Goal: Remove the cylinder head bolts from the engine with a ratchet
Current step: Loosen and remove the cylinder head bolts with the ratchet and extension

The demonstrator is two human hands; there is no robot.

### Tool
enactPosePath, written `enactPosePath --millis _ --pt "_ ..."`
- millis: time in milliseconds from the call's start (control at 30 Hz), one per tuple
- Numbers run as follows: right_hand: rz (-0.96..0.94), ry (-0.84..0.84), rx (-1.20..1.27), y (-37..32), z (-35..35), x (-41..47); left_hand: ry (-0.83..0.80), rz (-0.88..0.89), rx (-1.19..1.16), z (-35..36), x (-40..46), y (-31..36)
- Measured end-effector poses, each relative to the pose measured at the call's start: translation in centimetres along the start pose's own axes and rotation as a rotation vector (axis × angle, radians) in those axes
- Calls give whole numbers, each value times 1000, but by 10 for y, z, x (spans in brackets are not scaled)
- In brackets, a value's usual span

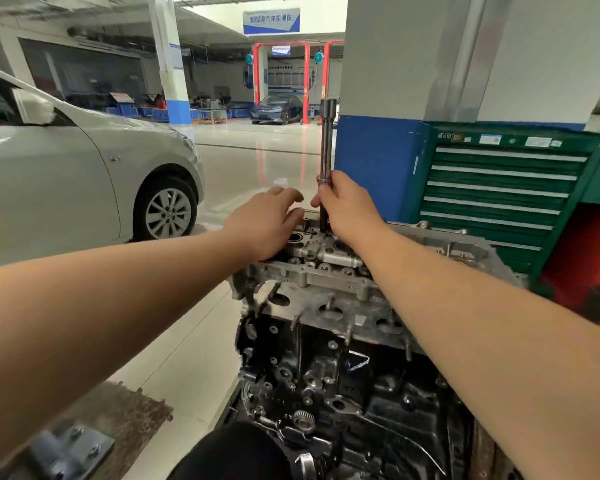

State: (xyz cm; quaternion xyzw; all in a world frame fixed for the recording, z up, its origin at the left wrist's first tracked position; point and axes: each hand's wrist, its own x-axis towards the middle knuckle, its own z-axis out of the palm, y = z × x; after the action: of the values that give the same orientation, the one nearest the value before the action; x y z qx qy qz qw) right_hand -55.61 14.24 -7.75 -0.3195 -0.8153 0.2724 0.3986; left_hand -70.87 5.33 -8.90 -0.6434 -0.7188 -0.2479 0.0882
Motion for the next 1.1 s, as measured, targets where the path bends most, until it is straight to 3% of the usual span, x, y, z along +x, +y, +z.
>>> enactPosePath --millis 100,233,300,400,467,567,633,700,767,800,867,967,1100 --pt "21 4 23 5 1 3 219 -24 -436 -31 22 28" --pt "53 41 78 10 -1 8 253 -206 -1110 -55 65 88" --pt "52 77 46 11 -2 9 262 -354 -1284 -55 80 107" --pt "55 106 26 11 -4 8 339 -420 -1146 -46 93 120" --pt "67 129 70 11 -5 7 296 -387 -1169 -47 99 117" --pt "78 88 161 10 -3 5 -94 -297 -1396 -56 105 95" --pt "70 35 198 11 -1 6 -247 -246 -1477 -64 102 80" --pt "80 26 193 13 1 7 -147 -300 -1477 -67 98 76" --pt "110 51 214 14 0 9 134 -353 -1364 -62 91 83" --pt "127 69 225 14 -1 8 266 -345 -1318 -58 88 87" --pt "142 100 212 15 -3 7 385 -262 -1248 -48 83 94" --pt "138 112 195 14 -5 5 376 -128 -1089 -40 79 93" --pt "112 62 198 8 -4 3 85 24 -1353 -45 80 73"
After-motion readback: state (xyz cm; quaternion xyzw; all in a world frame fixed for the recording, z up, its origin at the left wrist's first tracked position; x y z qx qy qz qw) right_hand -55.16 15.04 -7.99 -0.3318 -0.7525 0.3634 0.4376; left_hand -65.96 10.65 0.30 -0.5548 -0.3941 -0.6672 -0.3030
